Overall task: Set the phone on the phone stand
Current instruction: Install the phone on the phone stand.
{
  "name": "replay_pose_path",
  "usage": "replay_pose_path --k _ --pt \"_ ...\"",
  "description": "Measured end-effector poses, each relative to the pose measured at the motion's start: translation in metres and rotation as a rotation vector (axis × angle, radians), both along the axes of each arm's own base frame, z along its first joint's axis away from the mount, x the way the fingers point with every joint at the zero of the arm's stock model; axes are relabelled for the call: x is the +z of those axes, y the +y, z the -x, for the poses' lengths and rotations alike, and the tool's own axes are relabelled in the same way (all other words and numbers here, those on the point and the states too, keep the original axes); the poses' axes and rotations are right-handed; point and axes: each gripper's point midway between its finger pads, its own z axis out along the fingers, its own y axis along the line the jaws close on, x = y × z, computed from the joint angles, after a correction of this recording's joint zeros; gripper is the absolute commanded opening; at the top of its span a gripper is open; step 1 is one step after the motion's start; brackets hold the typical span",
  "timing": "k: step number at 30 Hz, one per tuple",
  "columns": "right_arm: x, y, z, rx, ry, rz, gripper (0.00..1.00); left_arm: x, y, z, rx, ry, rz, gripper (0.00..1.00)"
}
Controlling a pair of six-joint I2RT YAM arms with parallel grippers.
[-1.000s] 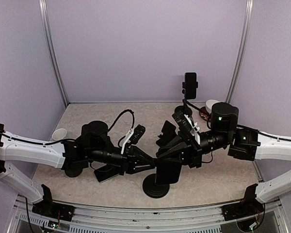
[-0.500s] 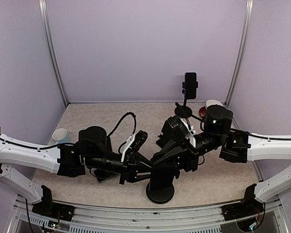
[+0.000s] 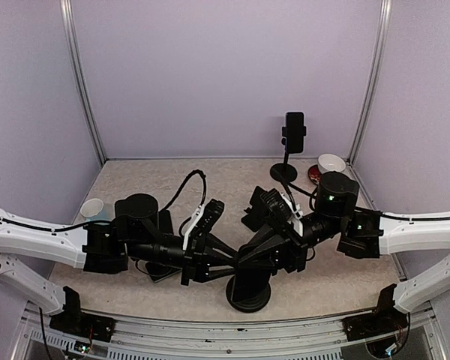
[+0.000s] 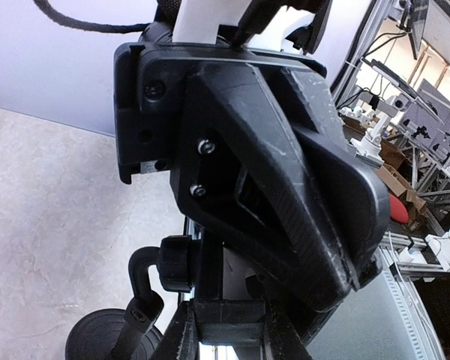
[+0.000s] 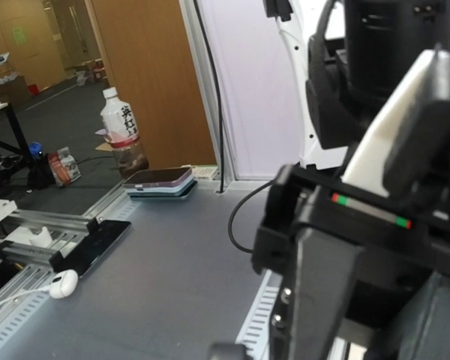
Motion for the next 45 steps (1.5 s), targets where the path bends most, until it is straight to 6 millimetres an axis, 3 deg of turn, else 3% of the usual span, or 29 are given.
replay_pose_path --k 17,28,33,45 --pt "-0.001 0.000 -0.009 -0.050 -0.025 -0.001 0.00 0.001 0.002 -0.004 0.037 -0.027 -0.006 0.00" --pt "-0.001 -0.008 -0.025 -0.099 -0.027 0.012 0.00 0.002 0.001 -0.014 0.093 -0.051 -0.002 0.00" --pt "-0.007 -0.018 -0.044 -0.162 -0.004 0.040 0.00 0.001 0.005 -0.015 0.103 -0.049 -0.013 0.00" --pt "-0.011 -0.018 -0.049 -0.187 0.065 0.071 0.00 0.000 0.004 -0.015 0.108 -0.049 -0.016 0.00"
